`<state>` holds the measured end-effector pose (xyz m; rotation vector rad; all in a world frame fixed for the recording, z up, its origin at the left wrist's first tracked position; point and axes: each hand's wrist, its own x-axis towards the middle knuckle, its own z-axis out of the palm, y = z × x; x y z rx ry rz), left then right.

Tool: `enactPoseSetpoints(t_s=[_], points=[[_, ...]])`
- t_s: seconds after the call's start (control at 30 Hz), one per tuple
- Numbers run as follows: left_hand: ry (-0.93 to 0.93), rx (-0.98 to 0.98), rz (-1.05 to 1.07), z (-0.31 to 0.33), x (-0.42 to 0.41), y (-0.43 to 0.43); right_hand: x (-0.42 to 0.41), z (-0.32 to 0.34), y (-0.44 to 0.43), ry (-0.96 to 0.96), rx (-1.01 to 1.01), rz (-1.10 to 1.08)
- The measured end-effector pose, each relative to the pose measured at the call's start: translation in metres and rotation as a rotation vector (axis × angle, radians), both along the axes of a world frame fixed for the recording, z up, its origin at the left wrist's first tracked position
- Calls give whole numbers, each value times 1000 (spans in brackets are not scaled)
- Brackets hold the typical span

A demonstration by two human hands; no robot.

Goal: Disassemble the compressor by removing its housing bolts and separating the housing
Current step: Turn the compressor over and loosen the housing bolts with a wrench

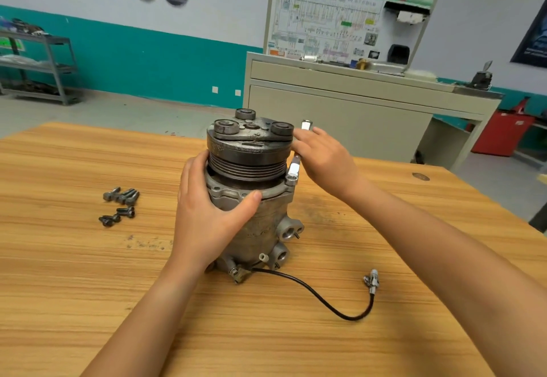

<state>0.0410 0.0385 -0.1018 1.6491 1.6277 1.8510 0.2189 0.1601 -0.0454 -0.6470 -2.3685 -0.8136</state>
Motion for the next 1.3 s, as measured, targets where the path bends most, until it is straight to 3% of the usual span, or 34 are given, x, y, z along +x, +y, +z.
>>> enactPoseSetpoints(t_s=[0.13,0.23,0.3,0.37,0.47,0.53,0.97,1.3], points=[[3,-13,-18,0,-1,-2,8,8,-11,100,99,-20],[17,-25,-13,-1,-2,-2,21,25,-37,548,-88,-96],[19,-24,-14,-1,-3,0,32,35,-65,684,-240,-106],[16,-30,-21,-2,-3,1,41,40,-96,522,-281,-215],[10,-26,-27,-3,-3,1,47,36,-130,28,-355,-536],[0,-18,-33,-3,-4,1,49,30,-133,-82,-385,-650],[11,-13,-46,-1,-4,1,34,30,-139,-139,-375,-792],[20,-23,-50,-1,-6,0,6,36,-164,-406,-278,-796]])
